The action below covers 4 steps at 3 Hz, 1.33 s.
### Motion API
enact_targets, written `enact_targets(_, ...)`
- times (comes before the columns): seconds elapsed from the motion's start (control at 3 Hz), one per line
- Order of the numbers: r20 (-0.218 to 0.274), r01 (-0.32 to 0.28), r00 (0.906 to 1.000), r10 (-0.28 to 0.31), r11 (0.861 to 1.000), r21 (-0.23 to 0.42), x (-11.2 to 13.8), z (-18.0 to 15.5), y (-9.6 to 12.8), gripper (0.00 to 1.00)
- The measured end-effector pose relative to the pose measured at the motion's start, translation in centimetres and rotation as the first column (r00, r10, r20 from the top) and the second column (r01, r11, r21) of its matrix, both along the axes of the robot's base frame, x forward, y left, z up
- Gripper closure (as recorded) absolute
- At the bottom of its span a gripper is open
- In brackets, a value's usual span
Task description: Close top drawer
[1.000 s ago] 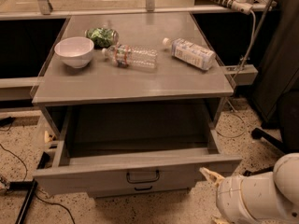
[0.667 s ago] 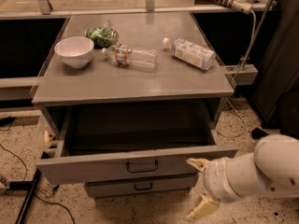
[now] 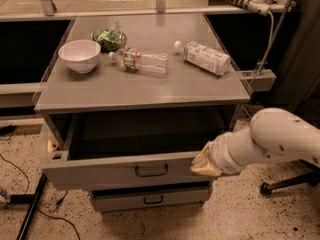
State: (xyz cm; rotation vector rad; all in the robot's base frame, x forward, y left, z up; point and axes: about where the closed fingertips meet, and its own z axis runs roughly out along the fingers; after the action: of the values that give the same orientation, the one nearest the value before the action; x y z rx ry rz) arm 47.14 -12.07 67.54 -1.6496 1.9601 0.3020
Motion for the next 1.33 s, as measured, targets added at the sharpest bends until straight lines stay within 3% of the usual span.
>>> enact_targets(0.33, 0.014, 0.034, 0.9993, -0.033, 0.999, -0.031, 3.57, -0.03, -1.06, 0.89)
enact_targets(0.67, 0.015, 0.033, 0.9993, -0.033, 0.999, -0.031, 3.57, -0.03, -1.06, 0.85)
enact_targets(1.33, 0.015, 0.033, 0.9993, -0.033, 0.999, -0.031, 3.57, -0.02, -1.05, 0.40)
